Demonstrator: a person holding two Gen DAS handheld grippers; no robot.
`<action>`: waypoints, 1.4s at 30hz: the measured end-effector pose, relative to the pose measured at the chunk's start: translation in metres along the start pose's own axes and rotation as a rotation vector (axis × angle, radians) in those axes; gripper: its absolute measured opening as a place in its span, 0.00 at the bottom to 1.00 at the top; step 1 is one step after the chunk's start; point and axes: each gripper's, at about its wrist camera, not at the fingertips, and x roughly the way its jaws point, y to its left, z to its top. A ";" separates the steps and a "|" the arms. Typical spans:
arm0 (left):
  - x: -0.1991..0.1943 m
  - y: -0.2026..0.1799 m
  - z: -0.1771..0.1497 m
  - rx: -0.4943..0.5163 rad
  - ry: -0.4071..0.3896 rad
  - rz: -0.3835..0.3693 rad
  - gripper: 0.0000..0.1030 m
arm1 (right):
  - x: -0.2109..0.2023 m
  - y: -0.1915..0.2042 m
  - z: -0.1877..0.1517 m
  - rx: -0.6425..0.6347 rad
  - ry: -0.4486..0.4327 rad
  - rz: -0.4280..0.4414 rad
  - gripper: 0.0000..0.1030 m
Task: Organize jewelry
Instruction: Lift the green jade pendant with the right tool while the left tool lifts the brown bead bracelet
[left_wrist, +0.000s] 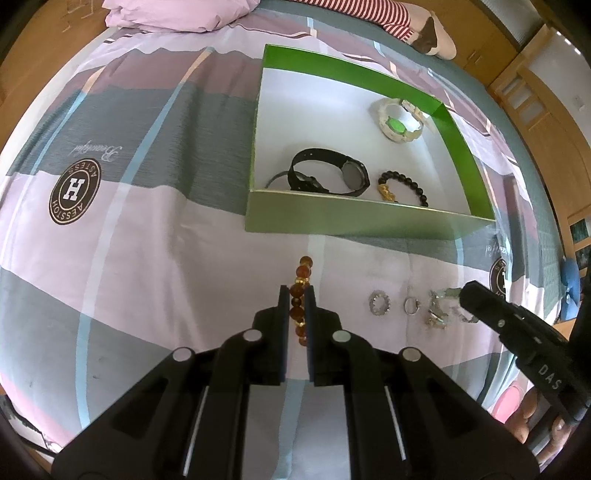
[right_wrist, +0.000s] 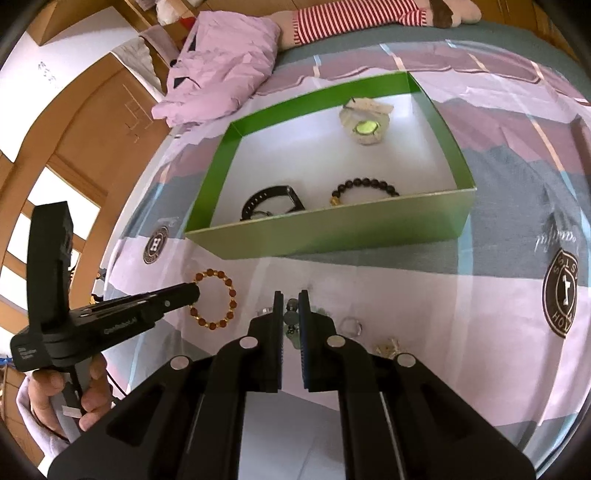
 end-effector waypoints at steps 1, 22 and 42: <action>0.000 0.000 0.000 -0.001 -0.002 -0.002 0.07 | 0.000 0.000 0.000 0.000 0.003 -0.002 0.07; -0.019 -0.022 -0.004 0.096 -0.108 0.036 0.07 | 0.001 0.003 -0.004 -0.053 -0.039 -0.190 0.07; -0.031 -0.035 -0.009 0.146 -0.173 0.060 0.07 | -0.005 0.009 -0.002 -0.084 -0.081 -0.201 0.07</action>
